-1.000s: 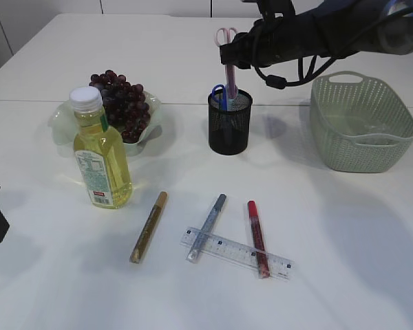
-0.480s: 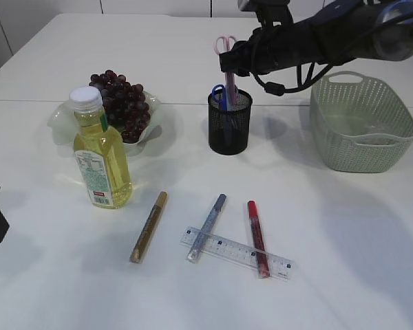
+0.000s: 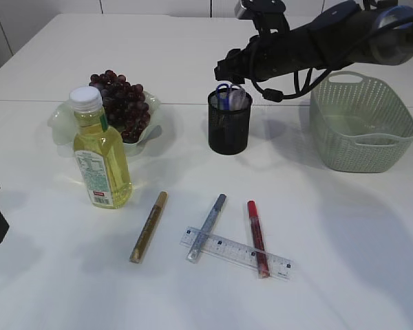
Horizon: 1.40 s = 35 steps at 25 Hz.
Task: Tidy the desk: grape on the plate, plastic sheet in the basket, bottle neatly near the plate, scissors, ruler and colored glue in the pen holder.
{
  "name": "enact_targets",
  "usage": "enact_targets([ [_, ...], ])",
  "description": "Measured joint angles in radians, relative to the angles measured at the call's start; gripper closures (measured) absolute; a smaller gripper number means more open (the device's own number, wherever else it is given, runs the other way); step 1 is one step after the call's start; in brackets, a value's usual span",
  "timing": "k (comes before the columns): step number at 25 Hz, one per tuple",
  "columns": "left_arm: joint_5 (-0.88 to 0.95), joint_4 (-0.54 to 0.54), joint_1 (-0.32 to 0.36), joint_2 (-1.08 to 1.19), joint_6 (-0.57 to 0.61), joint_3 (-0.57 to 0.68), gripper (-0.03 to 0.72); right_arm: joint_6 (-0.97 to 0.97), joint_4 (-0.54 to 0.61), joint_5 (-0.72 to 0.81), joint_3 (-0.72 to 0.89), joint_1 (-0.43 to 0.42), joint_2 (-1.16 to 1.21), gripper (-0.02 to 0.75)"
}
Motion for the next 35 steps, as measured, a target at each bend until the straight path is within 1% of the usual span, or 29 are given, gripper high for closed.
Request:
enact_targets([
  [6,0.000,0.000,0.000,0.000,0.000,0.000,0.253,0.042,-0.002,0.018,0.000,-0.008,-0.006,0.370],
  [8,0.000,0.000,0.000,0.000,0.000,0.000,0.253,0.083,-0.019,0.038,0.000,-0.013,-0.026,0.370],
  [9,0.000,0.000,0.000,0.000,0.000,0.000,0.253,0.126,-0.045,0.054,0.000,-0.017,-0.044,0.370],
  [11,0.000,0.000,0.000,0.000,0.000,0.000,0.253,0.250,-0.151,0.094,0.000,-0.019,-0.087,0.370],
  [12,0.000,0.000,0.000,0.000,0.000,0.000,0.253,0.340,-0.240,0.121,0.000,-0.019,-0.113,0.370],
  [17,0.000,0.000,0.000,0.000,0.000,0.000,0.253,0.840,-0.784,0.329,0.000,-0.012,-0.240,0.370],
  [19,0.000,0.002,0.000,0.000,0.000,0.000,0.253,0.922,-0.911,0.421,0.000,-0.003,-0.283,0.370],
  [20,0.000,0.002,0.000,0.000,0.000,0.000,0.253,0.941,-0.948,0.458,0.000,0.002,-0.304,0.370],
  [23,0.009,0.002,0.000,0.000,0.000,0.000,0.253,0.964,-0.982,0.538,0.000,0.028,-0.344,0.370],
  [28,0.032,0.002,0.000,0.000,0.000,0.000,0.253,0.968,-0.988,0.663,0.022,0.082,-0.353,0.370],
  [31,0.035,0.002,0.000,0.000,0.000,0.000,0.253,0.960,-0.992,0.729,0.070,0.132,-0.353,0.370],
  [35,0.040,0.002,0.000,0.000,0.000,0.000,0.253,0.932,-0.992,0.753,0.119,0.214,-0.353,0.371],
])
